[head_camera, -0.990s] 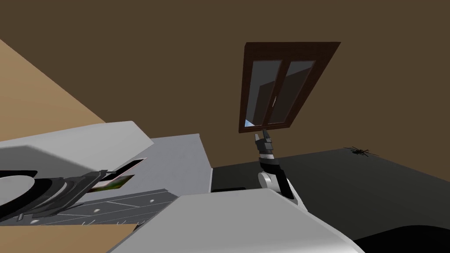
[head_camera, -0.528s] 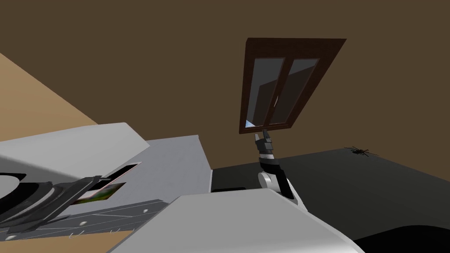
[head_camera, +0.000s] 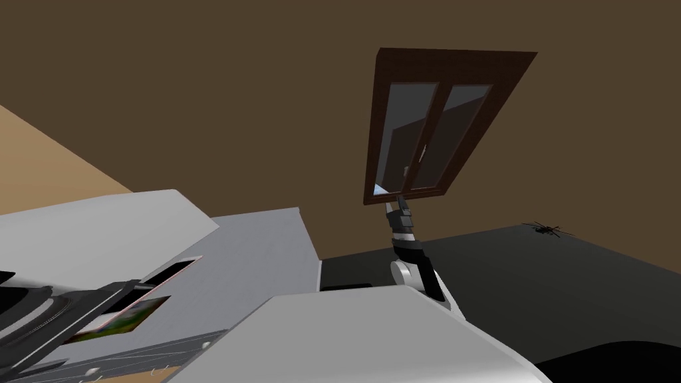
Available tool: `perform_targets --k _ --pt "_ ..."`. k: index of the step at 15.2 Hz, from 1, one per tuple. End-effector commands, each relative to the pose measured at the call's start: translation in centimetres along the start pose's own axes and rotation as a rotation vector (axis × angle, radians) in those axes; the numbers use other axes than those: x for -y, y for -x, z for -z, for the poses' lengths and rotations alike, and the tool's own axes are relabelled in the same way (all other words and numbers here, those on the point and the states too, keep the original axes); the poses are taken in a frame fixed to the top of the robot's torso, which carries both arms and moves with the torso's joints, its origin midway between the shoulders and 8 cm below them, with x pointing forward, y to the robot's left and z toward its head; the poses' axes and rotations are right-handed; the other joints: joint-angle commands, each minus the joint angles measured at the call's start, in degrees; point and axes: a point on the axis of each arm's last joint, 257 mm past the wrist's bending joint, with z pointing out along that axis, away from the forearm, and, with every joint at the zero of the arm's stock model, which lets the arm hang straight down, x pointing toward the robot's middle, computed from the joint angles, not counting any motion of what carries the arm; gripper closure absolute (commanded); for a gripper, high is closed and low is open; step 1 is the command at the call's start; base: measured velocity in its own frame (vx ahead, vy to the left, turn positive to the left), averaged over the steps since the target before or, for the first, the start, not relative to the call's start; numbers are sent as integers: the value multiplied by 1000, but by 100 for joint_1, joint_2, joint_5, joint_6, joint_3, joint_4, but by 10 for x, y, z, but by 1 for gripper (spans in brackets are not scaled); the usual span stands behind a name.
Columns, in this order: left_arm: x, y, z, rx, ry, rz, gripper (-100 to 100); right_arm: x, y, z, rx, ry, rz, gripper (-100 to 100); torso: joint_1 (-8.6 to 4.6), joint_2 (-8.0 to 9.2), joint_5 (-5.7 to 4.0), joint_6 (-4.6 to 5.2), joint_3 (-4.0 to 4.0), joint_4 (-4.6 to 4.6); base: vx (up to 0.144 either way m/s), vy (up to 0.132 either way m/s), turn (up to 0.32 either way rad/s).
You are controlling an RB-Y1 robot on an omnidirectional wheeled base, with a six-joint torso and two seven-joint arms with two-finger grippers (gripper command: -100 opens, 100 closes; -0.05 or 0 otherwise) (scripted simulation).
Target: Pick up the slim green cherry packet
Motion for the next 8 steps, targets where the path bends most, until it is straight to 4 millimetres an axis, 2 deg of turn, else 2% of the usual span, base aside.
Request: perform_targets --k 1,5,6,7,8 --pt "-9 -4 1 -26 33 -2 -100 0 0 0 0 0 0 0 0 0 0 0 0 0 57 26 -9" --pt "-22 -11 4 -69 80 -6 -100 0 0 0 0 0 0 0 -5 12 -1 0 7 3 44 18 -8" --pt "-18 -9 3 -56 65 -6 -100 0 0 0 0 0 0 0 -5 14 -1 0 8 3 20 12 -3" --pt "-21 -10 -9 -58 70 3 -100 0 0 0 0 0 0 0 -7 19 -1 0 11 4 -5 6 -51" --pt "-21 -10 -11 -58 70 4 -100 0 0 0 0 0 0 0 -8 26 0 2 14 5 -24 2 -66"
